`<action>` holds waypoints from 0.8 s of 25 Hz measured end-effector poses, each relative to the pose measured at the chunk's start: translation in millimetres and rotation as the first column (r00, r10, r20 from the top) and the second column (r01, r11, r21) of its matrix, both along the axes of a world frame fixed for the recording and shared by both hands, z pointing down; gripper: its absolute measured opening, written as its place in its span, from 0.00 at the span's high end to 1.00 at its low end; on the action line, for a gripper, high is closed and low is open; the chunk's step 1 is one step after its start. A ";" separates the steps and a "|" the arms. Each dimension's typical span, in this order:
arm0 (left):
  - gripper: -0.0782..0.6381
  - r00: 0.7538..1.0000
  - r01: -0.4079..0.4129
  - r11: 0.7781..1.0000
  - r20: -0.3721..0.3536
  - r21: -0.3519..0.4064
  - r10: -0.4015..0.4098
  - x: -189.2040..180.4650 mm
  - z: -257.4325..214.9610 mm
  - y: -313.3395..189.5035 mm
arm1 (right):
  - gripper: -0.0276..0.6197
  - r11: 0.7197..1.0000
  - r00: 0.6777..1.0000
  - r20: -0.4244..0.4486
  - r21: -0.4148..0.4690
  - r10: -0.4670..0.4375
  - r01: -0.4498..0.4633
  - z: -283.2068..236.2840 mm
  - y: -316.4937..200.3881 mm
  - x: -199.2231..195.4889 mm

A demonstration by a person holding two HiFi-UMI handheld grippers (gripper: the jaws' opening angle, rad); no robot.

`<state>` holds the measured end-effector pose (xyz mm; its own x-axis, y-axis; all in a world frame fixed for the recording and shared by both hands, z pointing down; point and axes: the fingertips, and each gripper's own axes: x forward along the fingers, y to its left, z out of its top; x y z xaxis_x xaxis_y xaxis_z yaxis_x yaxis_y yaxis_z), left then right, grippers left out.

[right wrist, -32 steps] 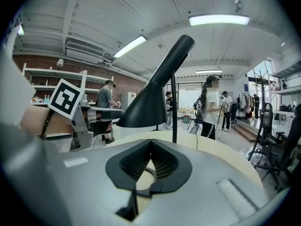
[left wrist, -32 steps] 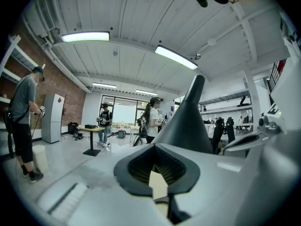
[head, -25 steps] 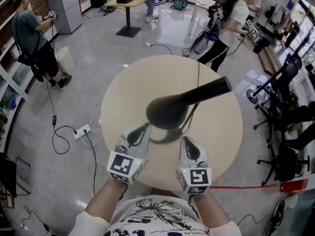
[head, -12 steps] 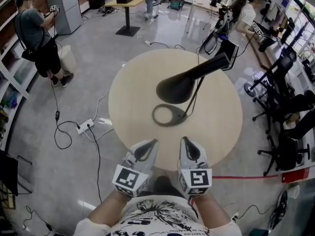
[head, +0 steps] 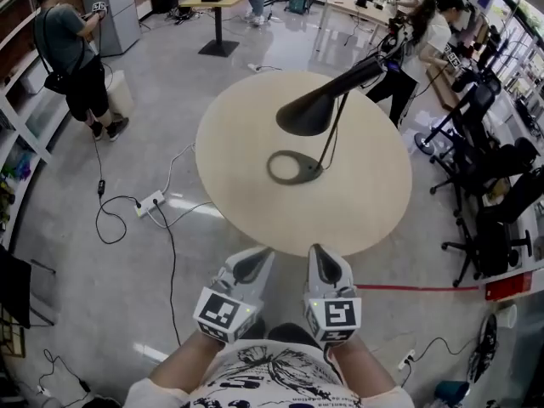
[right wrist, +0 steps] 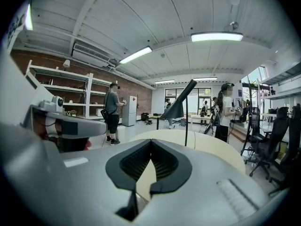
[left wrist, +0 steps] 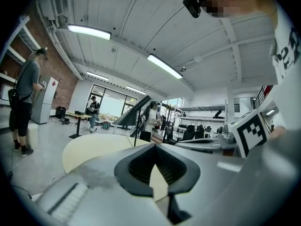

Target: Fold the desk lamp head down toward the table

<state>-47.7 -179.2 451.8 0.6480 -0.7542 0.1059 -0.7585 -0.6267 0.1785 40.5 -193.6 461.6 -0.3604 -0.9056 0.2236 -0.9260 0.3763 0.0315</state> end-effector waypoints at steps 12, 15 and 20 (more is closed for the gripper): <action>0.89 0.998 0.061 0.997 0.014 -0.038 -0.060 54.1 29.4 137.5 | 0.94 0.997 0.998 0.008 -0.052 -0.062 0.062 24.0 129.9 40.0; 0.89 0.997 0.081 0.996 0.007 -0.040 -0.080 63.7 27.2 174.4 | 0.94 0.996 0.997 0.006 -0.039 -0.082 0.082 18.0 164.5 46.9; 0.89 0.994 0.112 0.993 -0.006 -0.032 -0.112 81.7 24.4 232.9 | 0.94 0.992 0.992 -0.008 -0.014 -0.126 0.126 14.7 225.9 61.2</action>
<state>34.1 53.7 476.1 0.5606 -0.8185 0.1260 -0.8222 -0.5320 0.2024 101.8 32.3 476.3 -0.4698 -0.8498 0.2393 -0.8706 0.4908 0.0337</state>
